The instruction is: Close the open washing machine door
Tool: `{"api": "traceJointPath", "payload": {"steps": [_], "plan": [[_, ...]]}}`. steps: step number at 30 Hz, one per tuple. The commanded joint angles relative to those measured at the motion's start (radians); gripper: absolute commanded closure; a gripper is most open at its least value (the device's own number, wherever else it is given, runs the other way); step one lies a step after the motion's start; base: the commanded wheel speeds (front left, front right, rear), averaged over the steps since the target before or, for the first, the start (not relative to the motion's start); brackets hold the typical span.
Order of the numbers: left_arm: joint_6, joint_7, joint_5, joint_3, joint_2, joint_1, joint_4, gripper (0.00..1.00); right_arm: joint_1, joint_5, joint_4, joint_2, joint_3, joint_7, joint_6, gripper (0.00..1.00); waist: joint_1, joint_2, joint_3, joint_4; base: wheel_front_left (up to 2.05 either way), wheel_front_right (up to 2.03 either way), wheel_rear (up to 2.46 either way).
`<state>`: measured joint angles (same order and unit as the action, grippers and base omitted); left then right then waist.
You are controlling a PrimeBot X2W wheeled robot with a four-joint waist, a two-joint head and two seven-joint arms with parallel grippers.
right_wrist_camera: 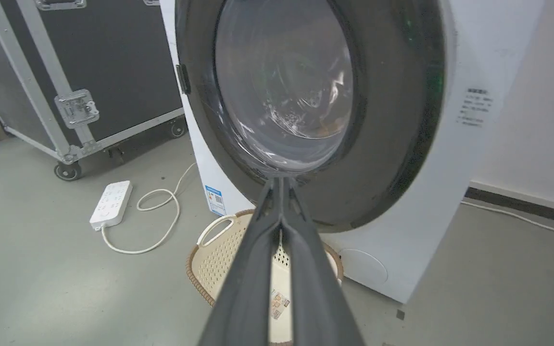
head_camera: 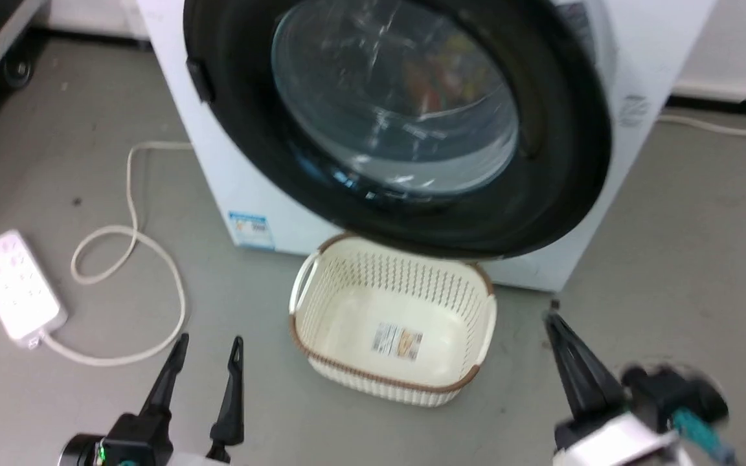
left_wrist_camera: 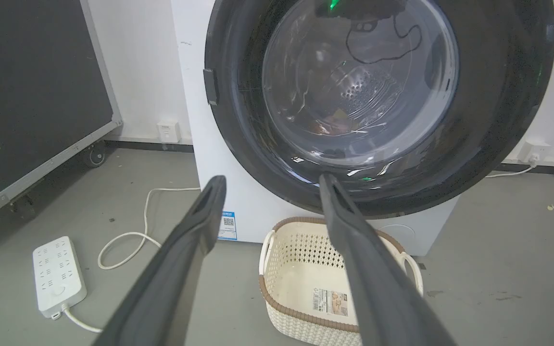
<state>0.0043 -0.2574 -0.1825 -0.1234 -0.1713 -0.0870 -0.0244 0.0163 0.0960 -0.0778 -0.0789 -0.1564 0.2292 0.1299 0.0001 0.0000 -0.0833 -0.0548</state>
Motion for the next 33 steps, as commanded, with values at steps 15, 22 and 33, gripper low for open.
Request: {"api": "traceJointPath", "payload": {"steps": [15, 22, 33], "plan": [[-0.071, -0.004, 0.041, 0.049, 0.064, 0.141, -0.003, 0.00, 0.460, 0.140, -0.101, -0.292, -0.013, -0.171, 0.001, 1.00, -0.0001, 0.0000, -0.260, -0.130, 0.00, 0.00, 0.00], [-0.092, -0.004, 0.054, 0.059, 0.089, 0.187, -0.022, 0.00, 0.632, 0.184, -0.221, -0.344, 0.051, -0.217, 0.001, 1.00, -0.0001, 0.0000, -0.324, -0.154, 0.00, 0.00, 0.00], [-0.110, -0.004, 0.071, 0.068, 0.109, 0.216, -0.025, 0.00, 0.848, 0.102, -0.395, -0.296, 0.225, -0.273, 0.001, 1.00, -0.0001, 0.0000, -0.363, -0.163, 0.00, 0.00, 0.00]]}}
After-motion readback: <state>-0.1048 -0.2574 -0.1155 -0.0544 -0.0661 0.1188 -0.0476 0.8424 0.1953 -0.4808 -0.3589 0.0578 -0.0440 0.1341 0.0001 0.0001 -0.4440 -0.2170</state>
